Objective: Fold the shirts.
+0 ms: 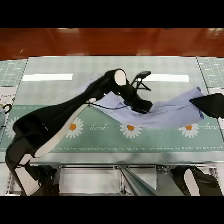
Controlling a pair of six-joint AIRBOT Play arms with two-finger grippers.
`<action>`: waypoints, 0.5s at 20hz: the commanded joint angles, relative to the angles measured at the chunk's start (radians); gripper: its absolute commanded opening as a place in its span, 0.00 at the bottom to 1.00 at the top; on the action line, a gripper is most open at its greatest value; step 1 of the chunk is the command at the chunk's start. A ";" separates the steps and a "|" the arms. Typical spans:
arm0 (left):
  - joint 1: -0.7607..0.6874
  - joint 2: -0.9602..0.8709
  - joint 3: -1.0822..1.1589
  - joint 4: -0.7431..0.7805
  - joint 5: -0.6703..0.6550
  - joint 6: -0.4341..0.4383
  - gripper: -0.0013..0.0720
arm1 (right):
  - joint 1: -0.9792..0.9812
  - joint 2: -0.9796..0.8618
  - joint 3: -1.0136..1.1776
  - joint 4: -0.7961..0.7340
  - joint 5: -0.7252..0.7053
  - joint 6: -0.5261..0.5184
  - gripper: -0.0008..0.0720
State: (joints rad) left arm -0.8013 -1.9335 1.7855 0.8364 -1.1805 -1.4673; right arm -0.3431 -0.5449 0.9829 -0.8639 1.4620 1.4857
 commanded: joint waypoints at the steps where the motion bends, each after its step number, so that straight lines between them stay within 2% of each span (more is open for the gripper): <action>1: -0.094 -0.027 0.016 -0.002 0.002 -0.011 0.05 | -0.001 0.008 0.000 0.007 -0.008 0.004 0.05; 5: -0.078 -0.023 0.017 -0.043 0.050 -0.011 0.05 | -0.001 0.008 0.000 0.008 -0.018 0.015 0.05; 8: 0.075 0.022 0.016 -0.043 0.015 0.016 0.05 | 0.006 -0.002 0.000 0.031 -0.031 0.018 0.05; 10: 0.228 0.091 0.010 -0.045 -0.019 0.031 0.05 | 0.050 -0.040 0.000 0.130 -0.055 -0.017 0.05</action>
State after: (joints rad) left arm -0.7216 -1.9038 1.7996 0.8009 -1.1618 -1.4612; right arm -0.3248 -0.5571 0.9829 -0.8234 1.4319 1.4960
